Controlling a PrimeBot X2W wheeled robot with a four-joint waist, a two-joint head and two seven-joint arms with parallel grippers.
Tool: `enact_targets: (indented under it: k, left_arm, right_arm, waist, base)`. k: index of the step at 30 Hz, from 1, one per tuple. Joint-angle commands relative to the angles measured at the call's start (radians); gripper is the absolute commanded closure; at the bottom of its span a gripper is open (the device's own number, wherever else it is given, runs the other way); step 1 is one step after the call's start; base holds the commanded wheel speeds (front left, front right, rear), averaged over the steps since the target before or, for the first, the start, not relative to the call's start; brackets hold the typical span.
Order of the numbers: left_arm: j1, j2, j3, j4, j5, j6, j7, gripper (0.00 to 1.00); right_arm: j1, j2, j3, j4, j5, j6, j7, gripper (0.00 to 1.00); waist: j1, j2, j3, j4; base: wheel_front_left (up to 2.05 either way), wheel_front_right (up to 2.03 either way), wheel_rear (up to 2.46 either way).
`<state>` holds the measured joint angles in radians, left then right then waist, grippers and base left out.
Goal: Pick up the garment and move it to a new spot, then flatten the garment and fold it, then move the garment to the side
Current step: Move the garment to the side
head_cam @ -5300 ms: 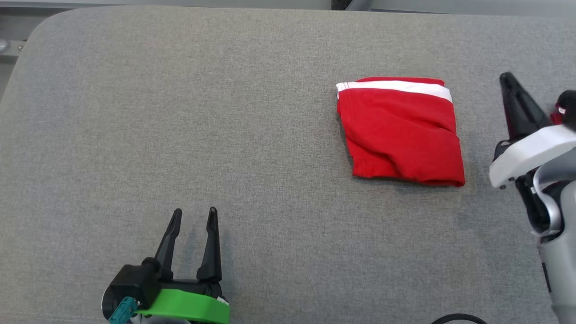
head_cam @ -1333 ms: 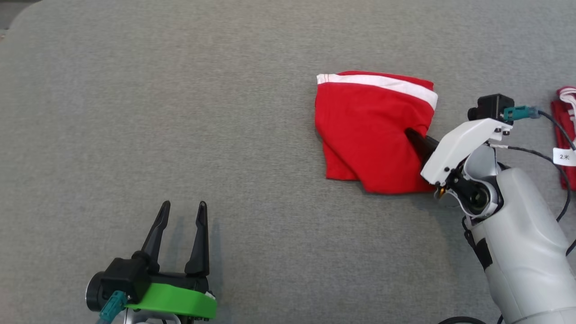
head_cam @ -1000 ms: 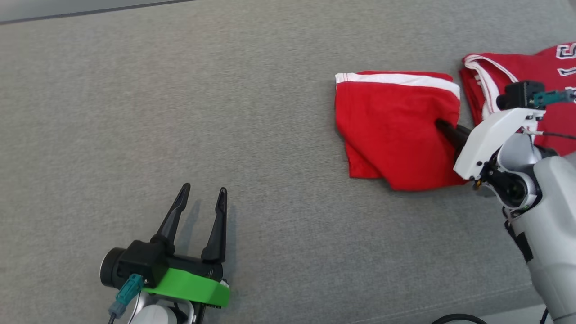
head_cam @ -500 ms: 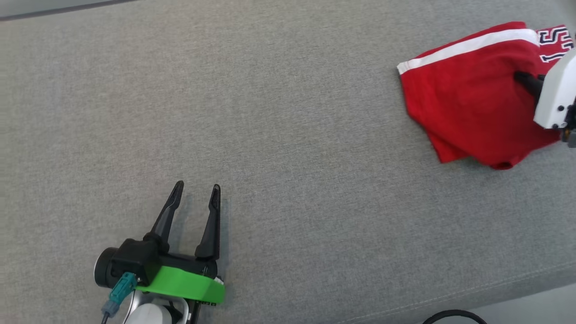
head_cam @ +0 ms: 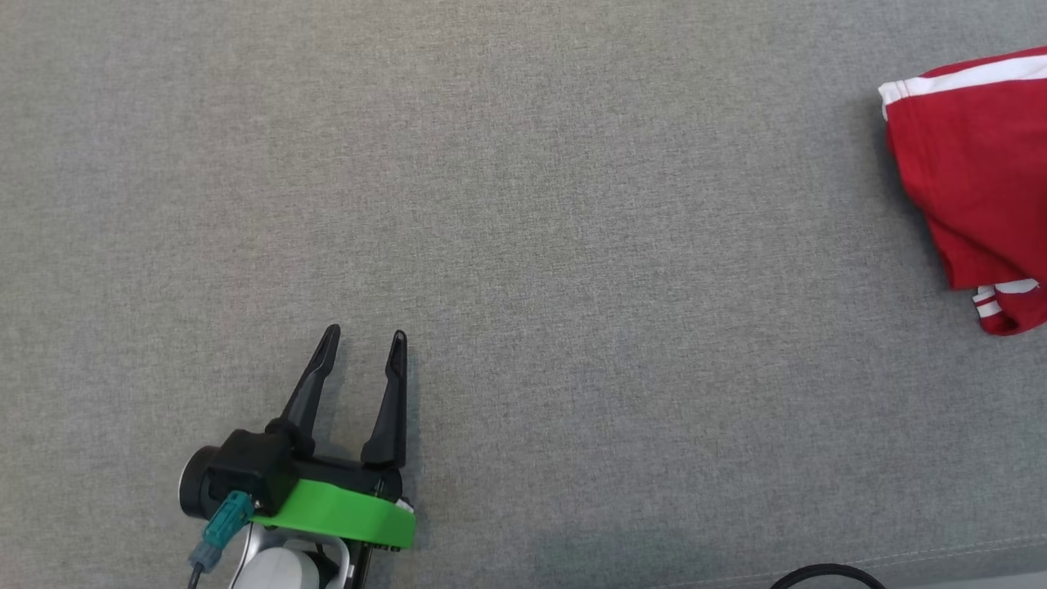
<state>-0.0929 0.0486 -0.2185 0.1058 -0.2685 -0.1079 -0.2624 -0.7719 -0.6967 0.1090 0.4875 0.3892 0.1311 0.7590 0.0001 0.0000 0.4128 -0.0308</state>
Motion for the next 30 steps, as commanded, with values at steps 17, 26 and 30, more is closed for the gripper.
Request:
enact_targets:
  k: [17, 26, 30]
  left_arm:
    - [0.108, 0.004, 0.059, 0.025, -0.026, 0.028, -0.003, 0.00]
    - [0.149, 0.004, 0.121, 0.128, -0.012, 0.056, -0.003, 0.00]
    - [0.154, 0.004, 0.139, 0.163, 0.001, 0.058, -0.003, 0.00]
  right_arm:
    - [0.242, 0.260, -0.217, -0.060, -0.151, -0.001, -0.702, 0.00]
    - [0.578, 0.411, -0.281, -0.219, -0.179, -0.001, -0.944, 0.00]
    - [0.707, 0.460, -0.250, -0.244, -0.277, -0.001, -1.014, 0.00]
  waist:
    - [-0.0001, 0.0000, -0.194, -0.017]
    - [-0.0001, 0.0000, -0.303, 0.025]
    - [-0.0001, 0.0000, -0.338, 0.048]
  base:
    - [0.00, 0.00, 0.00]
    - [0.00, 0.00, 0.00]
    - [0.00, 0.00, 0.00]
